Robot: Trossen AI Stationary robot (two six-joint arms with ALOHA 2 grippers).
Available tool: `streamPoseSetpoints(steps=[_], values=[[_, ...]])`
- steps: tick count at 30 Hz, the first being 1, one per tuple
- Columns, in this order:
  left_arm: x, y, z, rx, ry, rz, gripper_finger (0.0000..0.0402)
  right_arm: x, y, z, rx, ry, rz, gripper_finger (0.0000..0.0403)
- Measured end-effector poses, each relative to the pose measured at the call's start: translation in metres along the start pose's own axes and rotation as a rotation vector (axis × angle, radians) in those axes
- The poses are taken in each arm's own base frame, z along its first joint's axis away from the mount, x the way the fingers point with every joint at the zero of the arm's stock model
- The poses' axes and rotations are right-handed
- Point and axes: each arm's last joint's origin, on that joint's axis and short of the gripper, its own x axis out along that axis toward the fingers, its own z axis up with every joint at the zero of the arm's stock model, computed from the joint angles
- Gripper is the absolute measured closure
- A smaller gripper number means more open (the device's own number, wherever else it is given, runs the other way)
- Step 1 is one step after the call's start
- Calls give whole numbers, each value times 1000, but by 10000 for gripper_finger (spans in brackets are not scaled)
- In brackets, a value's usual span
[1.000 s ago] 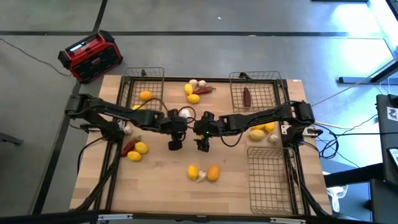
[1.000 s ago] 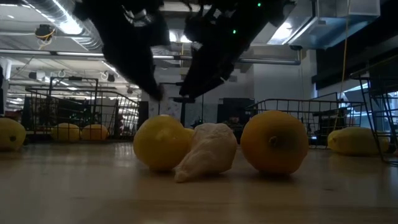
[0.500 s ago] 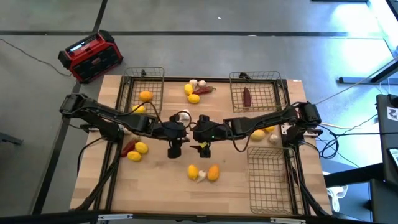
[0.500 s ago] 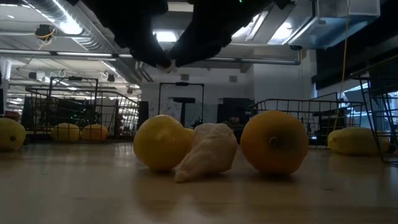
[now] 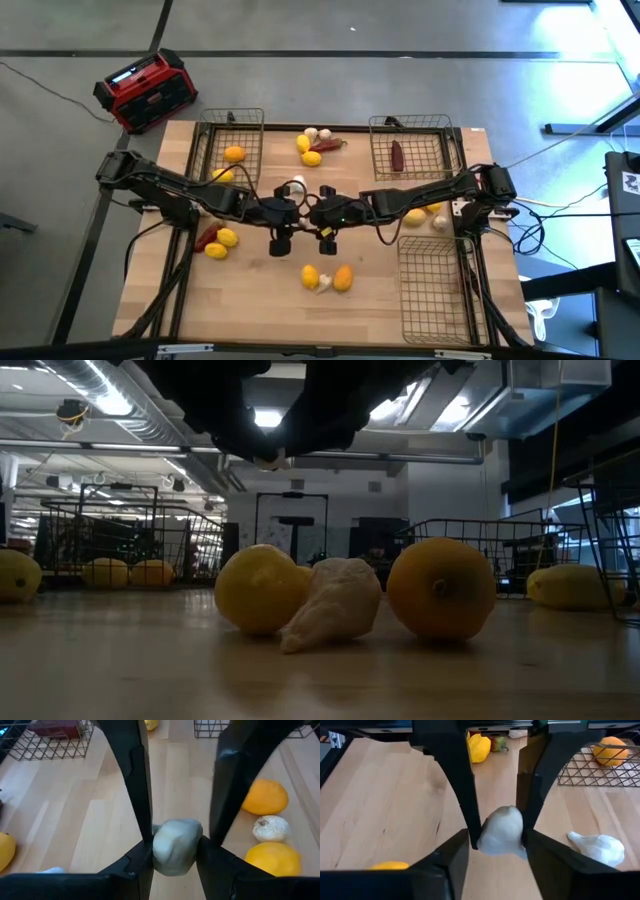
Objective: Sort produce into baskets
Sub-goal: Put the white garlic into the bottom wire basket
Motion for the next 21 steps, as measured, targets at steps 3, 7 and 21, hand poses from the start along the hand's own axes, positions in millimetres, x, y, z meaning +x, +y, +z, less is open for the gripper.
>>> streamPoseSetpoints(steps=[3, 7, 21], values=[[0, 0, 0, 0, 0, 0, 275, 0, 0, 0, 0, -1, 0, 250], [0, 0, 0, 0, -1, -1, 275, 0, 0, 0, 0, -5, 0, 271], [0, 0, 0, 0, -1, -1, 275, 1, 0, 1, 1, -17, 0, 317]])
